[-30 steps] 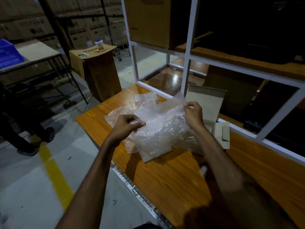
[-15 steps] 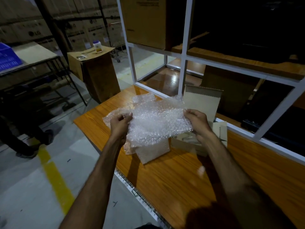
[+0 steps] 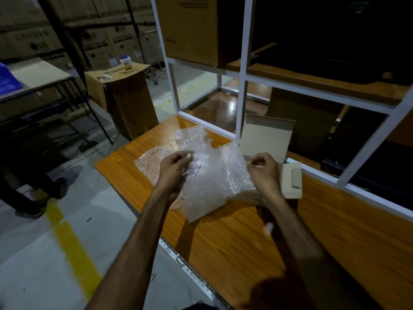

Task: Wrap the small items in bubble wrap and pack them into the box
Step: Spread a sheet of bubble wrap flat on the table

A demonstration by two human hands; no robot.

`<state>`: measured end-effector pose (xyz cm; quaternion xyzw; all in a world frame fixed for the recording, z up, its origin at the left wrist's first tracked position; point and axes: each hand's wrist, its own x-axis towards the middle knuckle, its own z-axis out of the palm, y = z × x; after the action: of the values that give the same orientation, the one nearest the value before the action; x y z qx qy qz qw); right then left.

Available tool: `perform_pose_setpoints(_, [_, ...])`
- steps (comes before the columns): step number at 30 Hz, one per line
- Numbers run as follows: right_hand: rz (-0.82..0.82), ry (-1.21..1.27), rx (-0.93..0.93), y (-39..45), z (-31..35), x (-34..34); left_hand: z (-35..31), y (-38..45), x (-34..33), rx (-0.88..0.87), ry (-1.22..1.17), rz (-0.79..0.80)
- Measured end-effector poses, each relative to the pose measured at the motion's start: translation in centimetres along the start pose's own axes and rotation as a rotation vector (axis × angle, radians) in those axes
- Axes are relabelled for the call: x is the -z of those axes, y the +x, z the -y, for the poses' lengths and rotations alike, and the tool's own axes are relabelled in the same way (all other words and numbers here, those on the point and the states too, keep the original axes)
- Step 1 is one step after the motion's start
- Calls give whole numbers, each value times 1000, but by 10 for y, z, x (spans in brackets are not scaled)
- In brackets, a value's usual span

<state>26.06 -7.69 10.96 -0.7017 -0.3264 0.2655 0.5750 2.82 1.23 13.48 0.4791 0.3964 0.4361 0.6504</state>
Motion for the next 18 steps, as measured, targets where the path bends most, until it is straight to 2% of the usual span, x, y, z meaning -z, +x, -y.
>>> perform_pose_setpoints(3, [235,59,13,-23,15,-4,5,-11,-27,24,-57,47])
perform_pose_setpoints(6, [475,108,1,-45,23,-12,19,-19,-49,-15,51,99])
perform_pose_setpoints(9, [390,121,-19,-52,17,-23,32,-25,-57,-46,135,129])
perform_pose_setpoints(11, [293,187,-89,-50,11,-25,37,-28,-55,-31,140,166])
perform_pose_setpoints(14, [269,326,-226,-48,4,-21,40,-34,-46,-21,116,181])
perform_pose_setpoints(16, [245,442,-302,-47,0,-17,50,-37,-37,-142,274,98])
perform_pose_setpoints(18, [182,506,-363,-45,-6,-13,69,-35,-23,-310,612,-33])
